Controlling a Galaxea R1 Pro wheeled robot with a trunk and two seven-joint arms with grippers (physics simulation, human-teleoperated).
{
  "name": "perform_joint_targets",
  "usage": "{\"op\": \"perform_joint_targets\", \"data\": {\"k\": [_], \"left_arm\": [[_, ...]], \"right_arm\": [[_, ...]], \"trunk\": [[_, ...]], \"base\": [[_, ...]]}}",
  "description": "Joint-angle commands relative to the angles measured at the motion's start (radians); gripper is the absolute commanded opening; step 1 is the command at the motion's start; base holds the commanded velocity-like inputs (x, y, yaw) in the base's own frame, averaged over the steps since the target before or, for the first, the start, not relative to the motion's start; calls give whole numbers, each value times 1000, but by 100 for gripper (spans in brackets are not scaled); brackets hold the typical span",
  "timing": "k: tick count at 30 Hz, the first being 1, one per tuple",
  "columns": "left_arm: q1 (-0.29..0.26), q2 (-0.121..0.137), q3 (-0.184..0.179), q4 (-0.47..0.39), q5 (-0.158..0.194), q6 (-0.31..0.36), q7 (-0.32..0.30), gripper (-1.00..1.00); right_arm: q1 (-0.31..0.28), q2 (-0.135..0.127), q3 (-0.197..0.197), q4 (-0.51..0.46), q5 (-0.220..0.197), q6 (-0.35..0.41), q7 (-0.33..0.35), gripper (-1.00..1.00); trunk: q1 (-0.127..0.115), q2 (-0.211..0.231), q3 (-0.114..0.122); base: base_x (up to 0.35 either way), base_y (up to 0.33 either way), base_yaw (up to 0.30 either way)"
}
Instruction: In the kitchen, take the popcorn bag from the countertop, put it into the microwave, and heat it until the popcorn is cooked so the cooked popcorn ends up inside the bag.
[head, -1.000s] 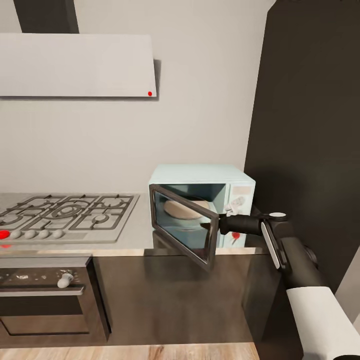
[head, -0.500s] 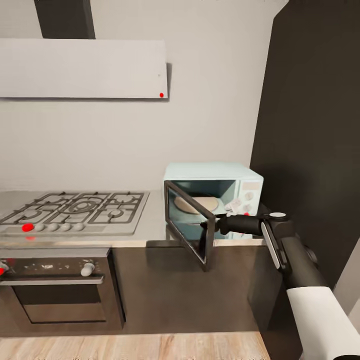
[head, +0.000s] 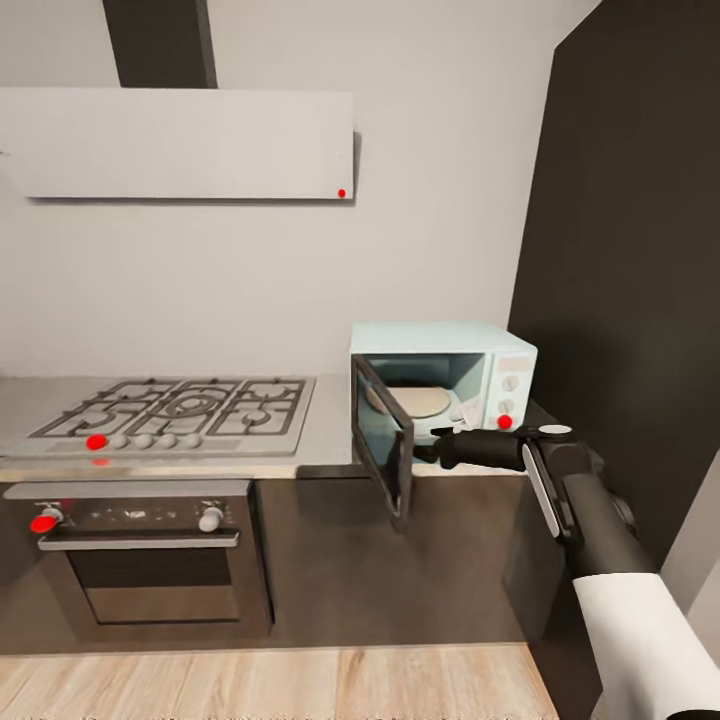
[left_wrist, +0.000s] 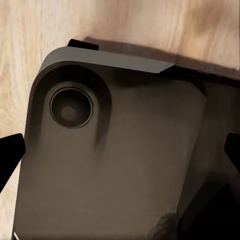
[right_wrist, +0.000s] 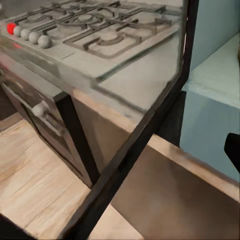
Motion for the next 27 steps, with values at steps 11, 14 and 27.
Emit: {"op": "perform_joint_targets", "data": {"k": [11,14,27], "left_arm": [[1,0,1,-1,6,-1,-1,100],[0,0,1,-1,6,-1,-1,100],[0,0,1,-1,6,-1,-1,100]], "right_arm": [[0,0,0,8,6,4,9,100],[0,0,0,12,5,4,9,100],[0,1,0,14,5,4,8,100]], "trunk": [[0,-1,-1],[0,-1,-1],[0,-1,-1]], "base": [[-111,116,0],[-39,160,0],[-2,163,0]]}}
